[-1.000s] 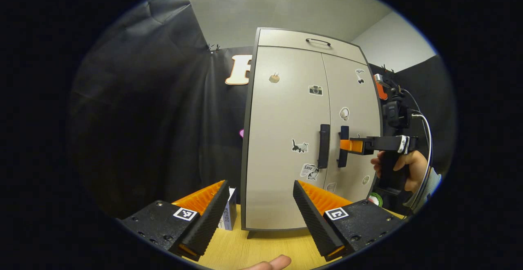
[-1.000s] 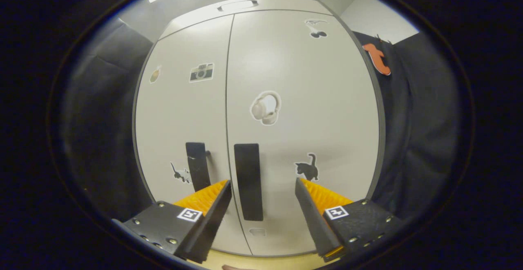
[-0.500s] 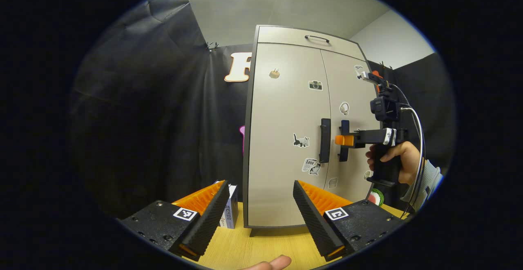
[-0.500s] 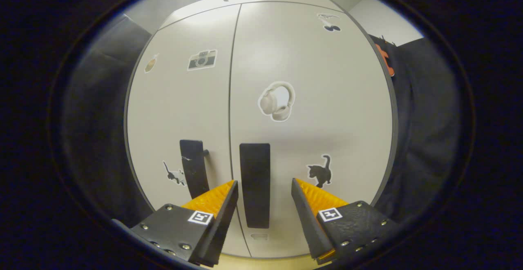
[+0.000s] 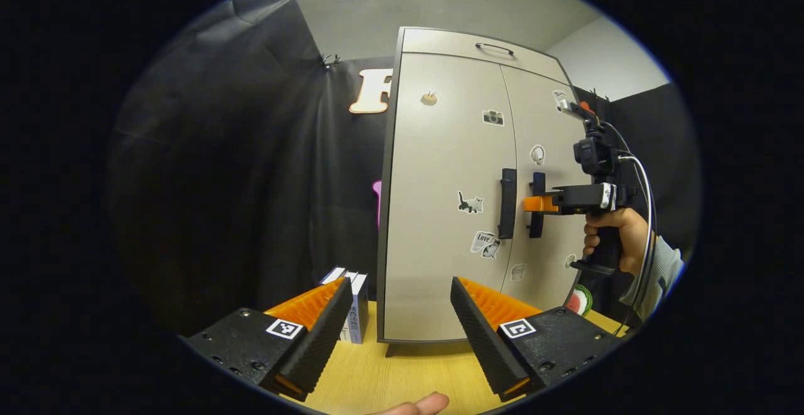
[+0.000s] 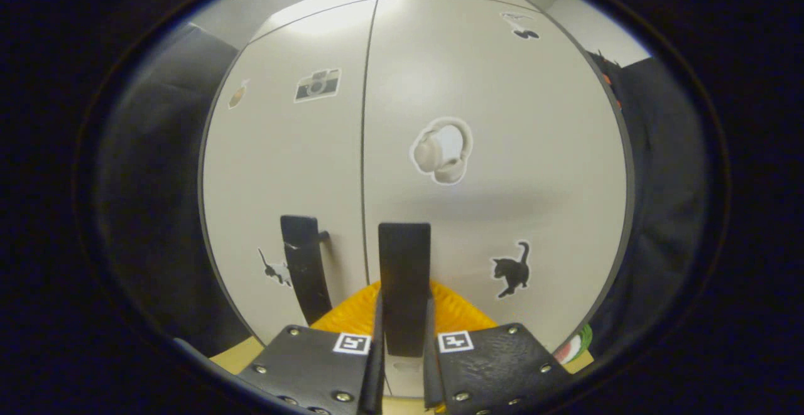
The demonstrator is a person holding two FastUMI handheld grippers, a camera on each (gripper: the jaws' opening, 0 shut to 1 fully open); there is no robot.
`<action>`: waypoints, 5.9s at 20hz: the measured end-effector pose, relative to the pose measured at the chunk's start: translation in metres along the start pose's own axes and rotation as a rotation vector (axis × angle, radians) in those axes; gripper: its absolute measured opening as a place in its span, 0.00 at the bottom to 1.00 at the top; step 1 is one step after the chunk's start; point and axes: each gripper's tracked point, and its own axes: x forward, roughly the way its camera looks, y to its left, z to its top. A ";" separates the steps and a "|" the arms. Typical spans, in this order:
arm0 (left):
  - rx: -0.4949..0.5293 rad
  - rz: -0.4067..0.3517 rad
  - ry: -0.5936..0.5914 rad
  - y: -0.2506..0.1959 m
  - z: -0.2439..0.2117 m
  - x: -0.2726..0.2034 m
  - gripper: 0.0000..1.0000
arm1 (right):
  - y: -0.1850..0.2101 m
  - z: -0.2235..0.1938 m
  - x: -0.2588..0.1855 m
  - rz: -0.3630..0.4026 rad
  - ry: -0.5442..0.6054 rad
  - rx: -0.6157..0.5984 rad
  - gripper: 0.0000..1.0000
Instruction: Open the right door of the double-door shoe cabinet with the right hand, and open the left door with the left hand.
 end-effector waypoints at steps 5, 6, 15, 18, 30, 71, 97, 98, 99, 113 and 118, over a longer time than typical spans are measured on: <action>0.014 0.009 0.005 -0.002 0.003 -0.011 0.98 | 0.002 0.001 -0.007 -0.011 0.032 -0.008 0.19; 0.013 0.007 0.007 -0.003 0.003 -0.013 0.98 | 0.002 0.001 -0.010 -0.005 0.038 -0.013 0.19; 0.001 -0.014 -0.004 -0.021 0.016 -0.035 0.98 | -0.009 0.006 -0.048 0.055 0.059 -0.018 0.19; 0.006 -0.017 -0.019 -0.027 0.023 -0.041 0.98 | -0.015 0.007 -0.055 0.063 0.064 0.018 0.19; -0.005 -0.079 -0.016 -0.086 0.033 -0.045 0.98 | -0.067 0.014 -0.102 0.070 0.090 0.106 0.18; 0.079 -0.112 -0.062 -0.186 0.046 0.179 0.98 | -0.204 0.038 -0.237 -0.093 -0.233 0.038 1.00; 0.096 -0.108 0.053 -0.185 0.061 0.213 0.22 | -0.168 0.014 -0.265 -0.032 -0.226 0.013 0.97; 0.099 -0.120 0.052 -0.183 0.062 0.206 0.22 | -0.168 0.014 -0.264 -0.037 -0.229 0.009 0.97; 0.091 -0.129 0.056 -0.181 0.063 0.199 0.21 | -0.167 0.015 -0.263 -0.040 -0.232 0.008 1.00; 0.101 -0.173 0.060 -0.134 0.070 0.110 0.21 | -0.128 0.015 -0.284 -0.048 -0.241 -0.039 0.96; 0.121 -0.159 0.033 -0.099 0.074 0.078 0.20 | -0.112 0.010 -0.287 -0.034 -0.232 -0.030 0.97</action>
